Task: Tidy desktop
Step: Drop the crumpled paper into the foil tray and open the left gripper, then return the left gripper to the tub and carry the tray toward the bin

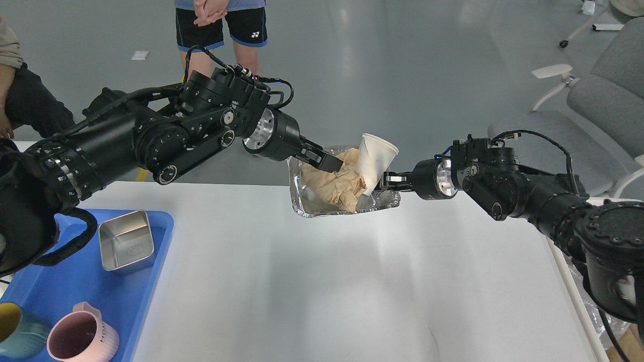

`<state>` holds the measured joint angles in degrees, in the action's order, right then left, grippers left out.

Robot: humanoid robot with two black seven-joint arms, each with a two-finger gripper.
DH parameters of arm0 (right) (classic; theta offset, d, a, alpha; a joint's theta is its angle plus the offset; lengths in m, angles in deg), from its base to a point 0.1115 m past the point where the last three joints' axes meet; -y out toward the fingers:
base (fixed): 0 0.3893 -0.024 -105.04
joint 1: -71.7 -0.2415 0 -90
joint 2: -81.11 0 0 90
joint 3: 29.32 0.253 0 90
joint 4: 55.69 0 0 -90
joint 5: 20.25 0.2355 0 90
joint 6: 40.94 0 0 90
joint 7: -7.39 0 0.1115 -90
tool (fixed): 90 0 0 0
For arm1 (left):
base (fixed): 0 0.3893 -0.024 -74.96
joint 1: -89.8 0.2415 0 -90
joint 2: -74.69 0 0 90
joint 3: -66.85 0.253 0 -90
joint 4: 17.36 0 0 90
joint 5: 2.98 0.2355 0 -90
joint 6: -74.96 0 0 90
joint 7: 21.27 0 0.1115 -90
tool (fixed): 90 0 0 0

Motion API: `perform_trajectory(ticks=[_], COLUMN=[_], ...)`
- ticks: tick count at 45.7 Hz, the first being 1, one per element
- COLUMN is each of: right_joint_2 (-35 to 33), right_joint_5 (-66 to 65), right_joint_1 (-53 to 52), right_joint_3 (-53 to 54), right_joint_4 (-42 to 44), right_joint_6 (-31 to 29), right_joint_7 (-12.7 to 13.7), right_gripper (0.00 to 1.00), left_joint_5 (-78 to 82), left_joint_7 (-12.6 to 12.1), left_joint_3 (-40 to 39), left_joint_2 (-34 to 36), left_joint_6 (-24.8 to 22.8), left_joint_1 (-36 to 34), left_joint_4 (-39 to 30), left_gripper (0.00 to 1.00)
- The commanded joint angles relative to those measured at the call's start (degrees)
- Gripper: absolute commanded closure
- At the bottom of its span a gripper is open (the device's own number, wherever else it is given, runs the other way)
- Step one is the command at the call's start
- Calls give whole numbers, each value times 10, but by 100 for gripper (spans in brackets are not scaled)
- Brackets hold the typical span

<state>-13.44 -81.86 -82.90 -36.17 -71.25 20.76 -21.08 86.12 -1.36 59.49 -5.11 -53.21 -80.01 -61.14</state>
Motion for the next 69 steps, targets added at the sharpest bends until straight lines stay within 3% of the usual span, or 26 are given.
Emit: perform_trajectory(ticks=[1,7,21,29,39,46,51,60,69], right_joint_2=[0,-1,-1,-1,-2,-3,-6,-7,-12], right_joint_5=[0,0,0,0,0,0,0,0,2], right_joint_1=[1,3,5,8,8,14,21,20,23], right_joint_3=[0,2,2,2,2,3,3,3,11], right_joint_4=[-1,0,1,1,2,2,2,2,22], right_joint_6=[0,0,1,1,1,1,1,1,0], right_joint_7=[0,0,0,0,0,0,0,0,-1], right_gripper=[100,100,100,100,100,100,100,100,100], left_joint_5=[-7,-26,-209,-451,-718,-807,-806,-807,-806], left_joint_7=[0,0,0,1,11,14,39,53,54], left_joint_3=[0,-6,-9,-10,-21,-101,-154,-230,-237], left_joint_2=[0,4,3,8,25,34,32,36,61], left_joint_6=[0,3,76,168,231,205,155,146,145], left_joint_1=[0,0,5,69,155,221,268,305,305], left_joint_4=[1,11,155,243,255,248,252,252,252], left_gripper=[11,10,10,10,10,10,10,10,10])
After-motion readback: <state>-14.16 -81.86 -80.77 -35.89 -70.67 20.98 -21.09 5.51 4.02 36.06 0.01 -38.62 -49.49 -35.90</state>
